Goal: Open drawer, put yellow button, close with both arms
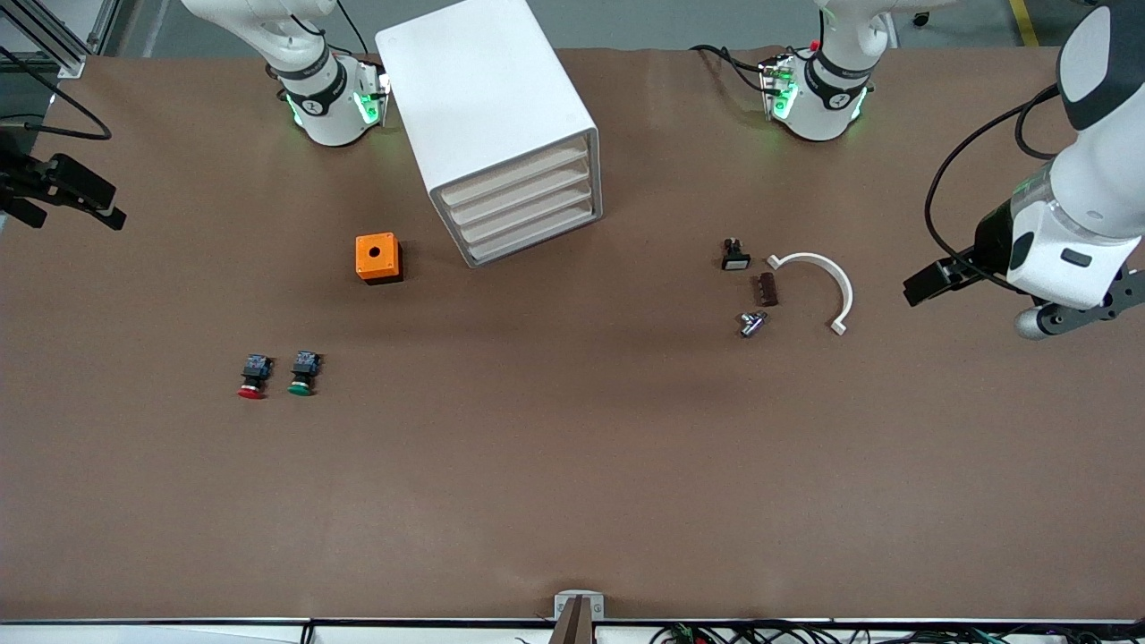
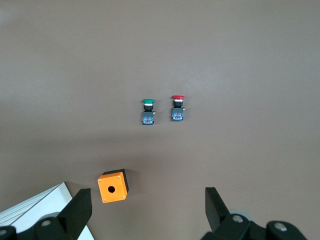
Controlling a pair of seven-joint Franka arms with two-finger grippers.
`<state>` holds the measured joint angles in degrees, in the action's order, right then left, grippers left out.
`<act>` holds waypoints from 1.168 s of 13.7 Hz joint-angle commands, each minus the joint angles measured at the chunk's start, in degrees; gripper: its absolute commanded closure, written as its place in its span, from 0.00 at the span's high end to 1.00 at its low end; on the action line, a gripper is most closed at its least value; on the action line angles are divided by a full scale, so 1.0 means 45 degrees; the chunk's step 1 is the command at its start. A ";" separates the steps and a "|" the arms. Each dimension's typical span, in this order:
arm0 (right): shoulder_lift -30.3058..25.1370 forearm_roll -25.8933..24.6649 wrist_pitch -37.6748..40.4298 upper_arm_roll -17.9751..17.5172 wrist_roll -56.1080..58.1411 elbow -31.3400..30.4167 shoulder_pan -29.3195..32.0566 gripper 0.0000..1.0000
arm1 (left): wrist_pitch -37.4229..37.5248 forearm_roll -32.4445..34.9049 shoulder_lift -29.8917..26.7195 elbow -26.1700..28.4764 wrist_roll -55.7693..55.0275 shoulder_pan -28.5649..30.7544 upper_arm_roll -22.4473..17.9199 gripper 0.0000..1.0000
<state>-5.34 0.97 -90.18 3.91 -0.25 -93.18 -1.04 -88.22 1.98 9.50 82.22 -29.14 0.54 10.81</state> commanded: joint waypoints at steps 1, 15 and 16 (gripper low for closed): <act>0.0210 -0.0137 0.0079 -0.0127 0.0172 0.0355 0.0134 1.00 | 0.0307 0.0224 -0.0626 0.0282 0.1565 0.0386 -0.0020 1.00; 0.0210 -0.0137 0.0079 -0.0127 0.0172 0.0355 0.0134 1.00 | -0.1216 -0.0381 -0.4356 0.4130 0.4383 0.1170 0.0000 1.00; 0.0210 -0.0137 0.0079 -0.0127 0.0172 0.0355 0.0153 1.00 | -0.1216 -0.0381 -0.4436 0.4131 0.4540 0.1170 -0.0020 1.00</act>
<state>-5.29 0.97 -90.18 3.89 -0.23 -93.11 -1.04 -92.13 1.02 -6.71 97.43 -11.01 5.52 10.81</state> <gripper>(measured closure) 0.000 0.000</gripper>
